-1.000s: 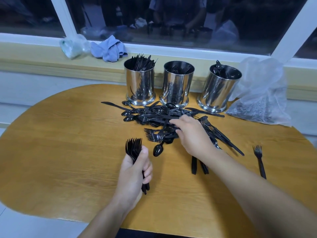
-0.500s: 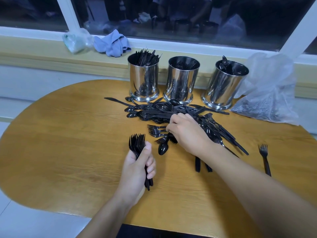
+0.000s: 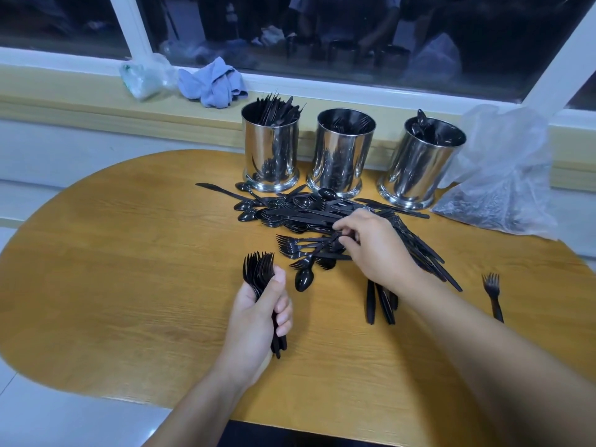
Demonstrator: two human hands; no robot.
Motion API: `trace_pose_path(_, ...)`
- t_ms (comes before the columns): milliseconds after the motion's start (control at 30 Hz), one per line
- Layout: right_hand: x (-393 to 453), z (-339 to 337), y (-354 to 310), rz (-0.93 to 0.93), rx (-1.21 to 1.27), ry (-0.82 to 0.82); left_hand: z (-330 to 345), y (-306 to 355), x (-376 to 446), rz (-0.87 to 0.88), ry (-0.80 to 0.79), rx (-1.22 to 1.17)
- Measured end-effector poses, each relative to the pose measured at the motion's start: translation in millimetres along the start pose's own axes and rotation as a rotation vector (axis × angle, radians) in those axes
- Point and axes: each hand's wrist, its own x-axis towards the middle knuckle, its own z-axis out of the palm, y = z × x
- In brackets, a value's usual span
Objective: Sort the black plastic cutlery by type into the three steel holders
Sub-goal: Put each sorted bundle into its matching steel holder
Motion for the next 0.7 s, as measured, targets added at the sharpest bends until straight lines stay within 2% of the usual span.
trace_pose_path(167, -5, -7, 14, 0.018, -0.188, -0.07, 1, 1, -1, -0.001, -0.013, -0.001)
trace_pose_path(400, -5, -1, 20, 0.003, -0.188, -0.064, 2, 1, -1, 0.005, -0.013, -0.004)
trace_pose_path(500, 0, -1, 15, -0.08, -0.111, -0.028, 0, 0, -1, 0.006, -0.019, 0.008)
trace_pose_path(567, 6, 0, 6, -0.192, -0.092, -0.068, 0, 0, 0, 0.004, -0.019, 0.011)
trace_pose_path(700, 19, 21, -7, -0.394, -0.25, -0.143, 2, 1, 0, 0.004, -0.012, -0.002)
